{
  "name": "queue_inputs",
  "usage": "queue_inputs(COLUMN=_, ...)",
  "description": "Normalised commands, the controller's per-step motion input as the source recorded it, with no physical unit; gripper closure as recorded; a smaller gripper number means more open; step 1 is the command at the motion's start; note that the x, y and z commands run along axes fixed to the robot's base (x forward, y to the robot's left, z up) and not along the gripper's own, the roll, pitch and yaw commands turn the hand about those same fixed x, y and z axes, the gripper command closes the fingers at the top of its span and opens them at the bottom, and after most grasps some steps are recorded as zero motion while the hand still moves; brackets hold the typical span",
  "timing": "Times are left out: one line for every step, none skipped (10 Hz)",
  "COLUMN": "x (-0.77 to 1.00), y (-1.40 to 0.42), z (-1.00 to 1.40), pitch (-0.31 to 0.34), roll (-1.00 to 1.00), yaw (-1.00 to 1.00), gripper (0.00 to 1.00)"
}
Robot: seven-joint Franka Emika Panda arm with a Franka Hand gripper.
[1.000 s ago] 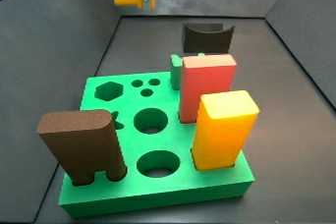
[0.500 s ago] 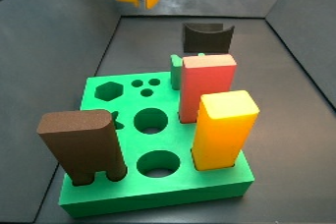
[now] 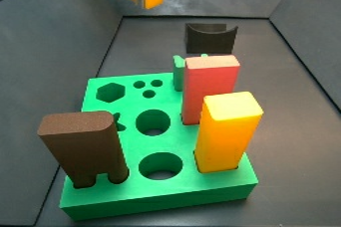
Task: Pick up the 3 prong object. Move up. Rotate the 3 prong object. Place the 3 prong object on the fixture. Regrasp the 3 prong object. Move to above the board. Insert the 3 prong object.
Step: Rotate the 3 prong object.
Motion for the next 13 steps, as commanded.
queue_inputs(x=0.01, y=0.02, z=-0.03, pitch=-0.006, roll=0.00, yaw=-1.00, gripper=1.00)
queue_inputs(x=0.01, y=0.02, z=-0.03, pitch=-0.006, roll=0.00, yaw=-1.00, gripper=1.00)
queue_inputs(x=0.01, y=0.02, z=-0.03, pitch=-0.007, roll=0.00, yaw=-1.00, gripper=1.00)
queue_inputs(x=0.00, y=0.02, z=-0.03, pitch=-0.007, roll=0.00, yaw=-1.00, gripper=1.00)
queue_inputs(x=0.00, y=0.02, z=-0.03, pitch=-0.008, roll=-0.01, yaw=-1.00, gripper=1.00)
queue_inputs(x=0.00, y=0.02, z=-0.03, pitch=-0.009, roll=-0.01, yaw=-1.00, gripper=1.00)
queue_inputs(x=0.00, y=0.02, z=-0.03, pitch=-0.010, roll=-0.01, yaw=-1.00, gripper=1.00)
queue_inputs(x=0.00, y=0.02, z=-0.03, pitch=-0.011, roll=-0.01, yaw=-1.00, gripper=1.00)
queue_inputs(x=0.00, y=0.02, z=-0.03, pitch=-0.013, roll=-0.01, yaw=-1.00, gripper=1.00)
queue_inputs(x=0.00, y=0.02, z=-0.03, pitch=-0.015, roll=-0.01, yaw=-0.97, gripper=1.00)
queue_inputs(x=0.00, y=0.02, z=-0.03, pitch=-0.014, roll=-0.01, yaw=-0.63, gripper=1.00)
queue_inputs(x=0.00, y=0.02, z=-0.03, pitch=-0.014, roll=-0.01, yaw=-0.43, gripper=1.00)
queue_inputs(x=0.00, y=0.02, z=-0.03, pitch=-0.014, roll=-0.01, yaw=-0.25, gripper=1.00)
